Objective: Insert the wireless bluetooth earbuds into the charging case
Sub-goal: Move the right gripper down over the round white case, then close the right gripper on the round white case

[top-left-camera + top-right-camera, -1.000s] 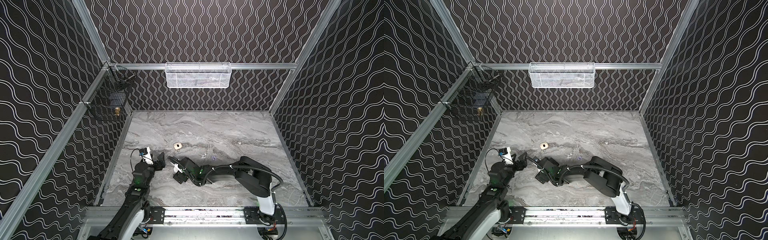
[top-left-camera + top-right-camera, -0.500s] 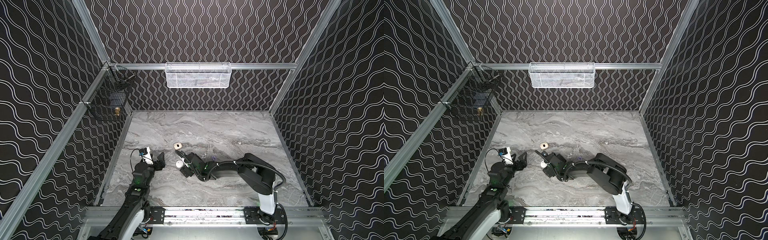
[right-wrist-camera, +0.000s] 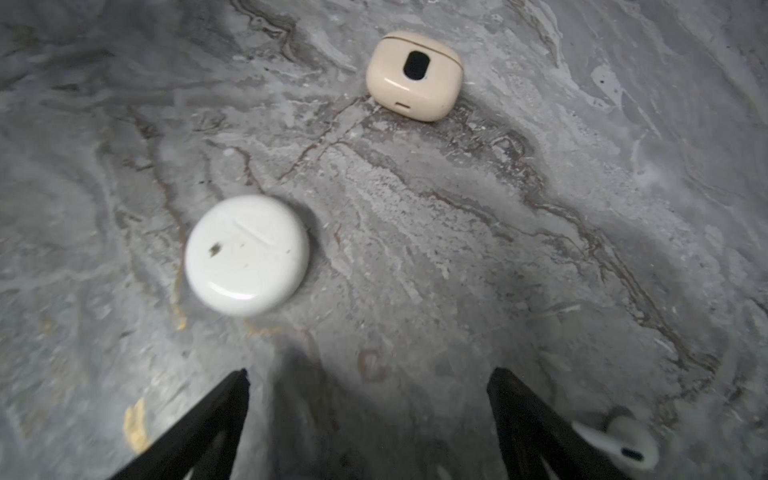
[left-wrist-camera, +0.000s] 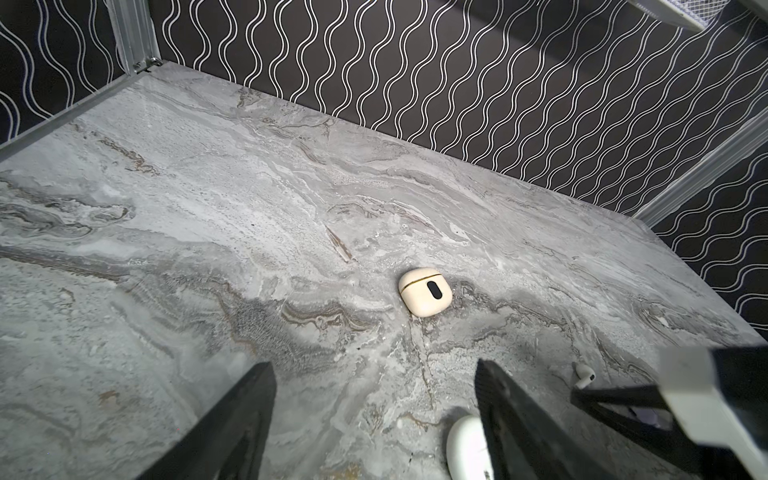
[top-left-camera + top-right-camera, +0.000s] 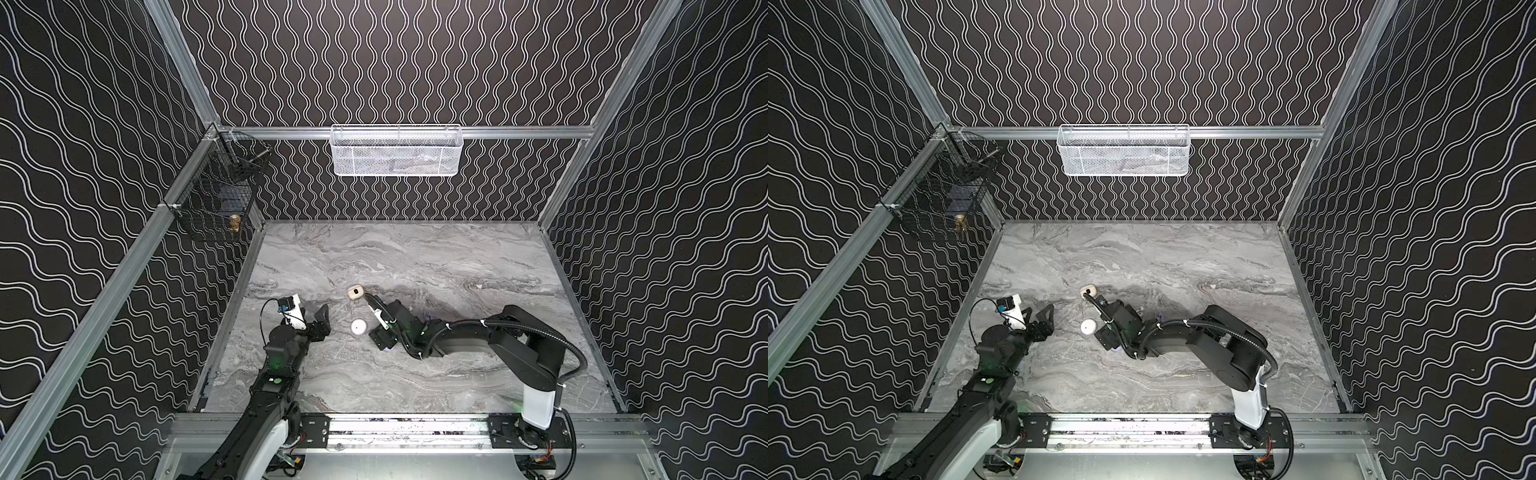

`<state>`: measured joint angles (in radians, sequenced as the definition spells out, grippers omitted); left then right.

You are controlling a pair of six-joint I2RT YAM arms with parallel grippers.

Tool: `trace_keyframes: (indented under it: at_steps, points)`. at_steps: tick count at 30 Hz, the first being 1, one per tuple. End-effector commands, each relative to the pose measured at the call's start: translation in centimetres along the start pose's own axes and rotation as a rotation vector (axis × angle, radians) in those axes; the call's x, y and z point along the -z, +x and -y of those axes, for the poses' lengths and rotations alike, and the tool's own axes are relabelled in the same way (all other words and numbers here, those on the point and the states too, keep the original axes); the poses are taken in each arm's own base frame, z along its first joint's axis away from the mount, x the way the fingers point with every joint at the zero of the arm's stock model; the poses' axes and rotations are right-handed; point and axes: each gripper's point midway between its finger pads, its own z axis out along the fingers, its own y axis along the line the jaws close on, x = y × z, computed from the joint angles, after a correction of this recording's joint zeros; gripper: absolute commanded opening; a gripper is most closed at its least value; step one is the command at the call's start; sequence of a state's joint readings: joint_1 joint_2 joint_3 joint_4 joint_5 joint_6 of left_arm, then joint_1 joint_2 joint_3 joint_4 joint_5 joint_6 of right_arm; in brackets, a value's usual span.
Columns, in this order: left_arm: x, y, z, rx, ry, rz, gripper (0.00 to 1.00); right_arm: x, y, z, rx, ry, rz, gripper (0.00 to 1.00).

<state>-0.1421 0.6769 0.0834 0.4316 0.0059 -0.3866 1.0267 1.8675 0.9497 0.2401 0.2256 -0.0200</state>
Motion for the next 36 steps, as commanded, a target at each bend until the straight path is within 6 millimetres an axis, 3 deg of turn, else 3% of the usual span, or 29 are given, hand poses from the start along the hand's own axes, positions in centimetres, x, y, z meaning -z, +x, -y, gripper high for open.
trace_keyframes:
  at_steps: [1,10,15,26,27,28,36]
  points:
    - [0.0,-0.4,0.2,-0.002,0.011,0.016,0.79,1.0,-1.7,-2.3,0.058,-0.091,0.087,0.93]
    - [0.2,-0.5,0.3,-0.005,0.015,0.027,0.79,-1.8,1.2,-3.8,0.164,-0.166,0.036,0.85]
    - [0.3,-0.5,0.3,-0.005,0.019,0.031,0.79,-2.4,1.7,-4.2,0.189,-0.236,0.022,0.80]
    - [0.4,-0.6,0.3,-0.005,0.022,0.035,0.79,-3.1,1.7,-2.0,0.200,-0.256,-0.007,0.72]
    - [0.4,-0.5,0.3,-0.005,0.021,0.035,0.79,-3.3,1.0,-1.9,0.202,-0.258,0.007,0.72]
    - [0.4,-0.6,0.3,-0.004,0.021,0.037,0.79,-3.3,0.2,-1.9,0.201,-0.267,0.023,0.72]
    - [0.4,-0.5,0.3,-0.003,0.018,0.037,0.79,-4.7,0.0,-2.3,0.229,-0.310,0.009,0.70]
